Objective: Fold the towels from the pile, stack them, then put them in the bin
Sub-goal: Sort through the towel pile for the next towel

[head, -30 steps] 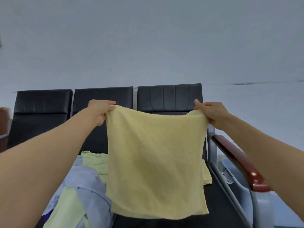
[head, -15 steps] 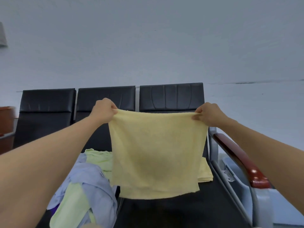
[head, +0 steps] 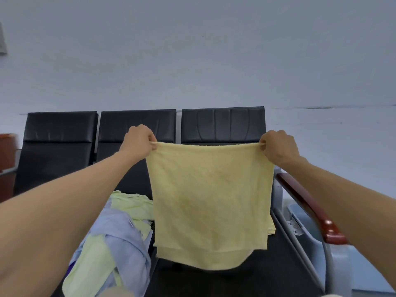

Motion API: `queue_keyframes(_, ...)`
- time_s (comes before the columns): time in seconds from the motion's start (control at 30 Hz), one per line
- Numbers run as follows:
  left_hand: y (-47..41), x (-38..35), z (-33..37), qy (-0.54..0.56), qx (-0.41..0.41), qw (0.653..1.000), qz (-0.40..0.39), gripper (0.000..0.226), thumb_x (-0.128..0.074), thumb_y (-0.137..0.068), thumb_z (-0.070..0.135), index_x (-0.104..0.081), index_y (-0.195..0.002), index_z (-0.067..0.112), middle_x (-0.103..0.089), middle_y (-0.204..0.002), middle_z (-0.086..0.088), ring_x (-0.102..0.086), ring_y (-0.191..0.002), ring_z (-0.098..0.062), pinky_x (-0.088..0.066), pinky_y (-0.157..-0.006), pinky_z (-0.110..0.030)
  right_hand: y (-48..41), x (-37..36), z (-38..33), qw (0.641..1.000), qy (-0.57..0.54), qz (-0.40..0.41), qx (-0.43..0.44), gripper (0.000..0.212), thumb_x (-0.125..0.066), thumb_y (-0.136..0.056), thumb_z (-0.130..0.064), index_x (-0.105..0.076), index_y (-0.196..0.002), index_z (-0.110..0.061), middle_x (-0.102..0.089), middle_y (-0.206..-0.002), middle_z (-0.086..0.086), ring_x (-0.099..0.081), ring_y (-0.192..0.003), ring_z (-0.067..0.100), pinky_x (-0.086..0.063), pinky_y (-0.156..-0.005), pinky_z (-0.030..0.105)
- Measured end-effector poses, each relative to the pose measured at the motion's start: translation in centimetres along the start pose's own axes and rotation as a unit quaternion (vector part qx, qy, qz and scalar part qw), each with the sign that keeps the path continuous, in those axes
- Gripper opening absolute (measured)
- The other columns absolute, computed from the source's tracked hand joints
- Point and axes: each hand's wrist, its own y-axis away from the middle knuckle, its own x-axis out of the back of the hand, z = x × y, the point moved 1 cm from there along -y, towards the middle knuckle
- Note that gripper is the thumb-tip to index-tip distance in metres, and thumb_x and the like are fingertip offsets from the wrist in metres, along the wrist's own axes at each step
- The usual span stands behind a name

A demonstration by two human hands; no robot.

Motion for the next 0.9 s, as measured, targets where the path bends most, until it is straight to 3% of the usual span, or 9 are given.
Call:
queue_keyframes(0.13, 0.2, -0.7, 0.1, -0.050, -0.028, 0.998, -0.036, 0.014, -0.064, -0.086, -0.002, -0.065, -0.082, 0.012, -0.058, -0.087, -0.002, -0.055, -0.083, -0.021, -0.046, -0.074, -0.031, 0.2, -0.8, 0.2, 1.000, -0.022, 0.003, -0.007, 0.026, -0.049, -0.082, 0.010, -0.065, -0.092, -0.008, -0.063, -0.088, 0.011, -0.052, -0.082, 0.027, -0.034, -0.083, 0.037)
queue_keyframes(0.27, 0.5, -2.5, -0.2, -0.146, -0.049, 0.983, -0.100, 0.033, -0.044, -0.091, -0.006, -0.036, -0.064, 0.010, -0.039, -0.078, -0.005, -0.035, -0.060, -0.015, -0.028, -0.052, -0.023, 0.6, -1.6, 0.2, 0.999, 0.026, -0.024, 0.006, 0.029, -0.045, -0.086, 0.009, -0.064, -0.100, -0.009, -0.053, -0.098, 0.010, -0.046, -0.089, 0.028, -0.032, -0.085, 0.039)
queue_keyframes(0.37, 0.6, -3.0, -0.4, -0.169, -0.060, 0.974, -0.137, 0.038, -0.042, -0.096, -0.002, -0.029, -0.063, 0.013, -0.033, -0.070, -0.003, -0.029, -0.056, -0.015, -0.024, -0.050, -0.025, 1.0, -1.8, 0.6, 0.997, 0.073, -0.031, 0.012, 0.030, -0.039, -0.086, 0.008, -0.062, -0.091, -0.011, -0.047, -0.090, 0.007, -0.040, -0.083, 0.026, -0.031, -0.084, 0.039)
queue_keyframes(0.47, 0.5, -3.0, -0.5, -0.130, -0.057, 0.979, -0.148, 0.037, -0.047, -0.099, 0.008, -0.040, -0.063, 0.011, -0.042, -0.066, -0.005, -0.037, -0.055, -0.017, -0.030, -0.054, -0.028, 1.4, -1.8, 1.1, 0.994, 0.102, -0.030, 0.007, 0.026, -0.036, -0.081, 0.009, -0.048, -0.077, -0.013, -0.045, -0.071, 0.003, -0.043, -0.074, 0.026, -0.025, -0.076, 0.035)
queue_keyframes(0.57, 0.5, -2.5, -0.3, -0.093, -0.066, 0.985, -0.128, 0.010, -0.063, -0.091, 0.009, -0.072, -0.093, 0.003, -0.067, -0.092, -0.011, -0.060, -0.078, -0.024, -0.047, -0.070, -0.032, 1.2, -1.8, 1.4, 0.996, 0.086, -0.037, -0.005, 0.023, -0.040, -0.082, 0.008, -0.044, -0.070, -0.011, -0.039, -0.065, 0.003, -0.042, -0.065, 0.028, -0.029, -0.069, 0.034)
queue_keyframes(0.6, 0.5, -2.4, -0.1, -0.083, -0.061, 0.988, -0.117, 0.011, -0.069, -0.087, 0.007, -0.073, -0.097, 0.004, -0.069, -0.096, -0.010, -0.062, -0.083, -0.024, -0.048, -0.073, -0.032, 1.2, -1.7, 1.4, 0.997, 0.069, -0.032, -0.013, 0.019, -0.044, -0.083, 0.007, -0.051, -0.073, -0.009, -0.043, -0.067, 0.005, -0.044, -0.065, 0.028, -0.032, -0.067, 0.034)
queue_keyframes(0.73, 0.8, -2.2, 0.5, -0.062, -0.039, 0.995, -0.061, 0.020, -0.078, -0.074, -0.002, -0.066, -0.074, 0.014, -0.066, -0.088, -0.006, -0.062, -0.084, -0.023, -0.047, -0.070, -0.031, 1.2, -1.2, 1.3, 0.999, -0.006, -0.025, -0.028, 0.017, -0.053, -0.082, 0.007, -0.063, -0.090, -0.004, -0.054, -0.082, 0.011, -0.052, -0.073, 0.031, -0.041, -0.069, 0.035)
queue_keyframes(0.9, 0.7, -3.1, 0.0, -0.098, -0.050, 0.991, -0.070, 0.012, -0.067, -0.082, -0.003, -0.072, -0.088, 0.006, -0.064, -0.094, -0.009, -0.061, -0.082, -0.026, -0.046, -0.066, -0.032, 1.1, -1.5, 1.1, 0.999, -0.014, -0.038, -0.019, 0.021, -0.056, -0.083, 0.007, -0.067, -0.095, -0.007, -0.062, -0.097, 0.013, -0.056, -0.084, 0.031, -0.046, -0.078, 0.039)
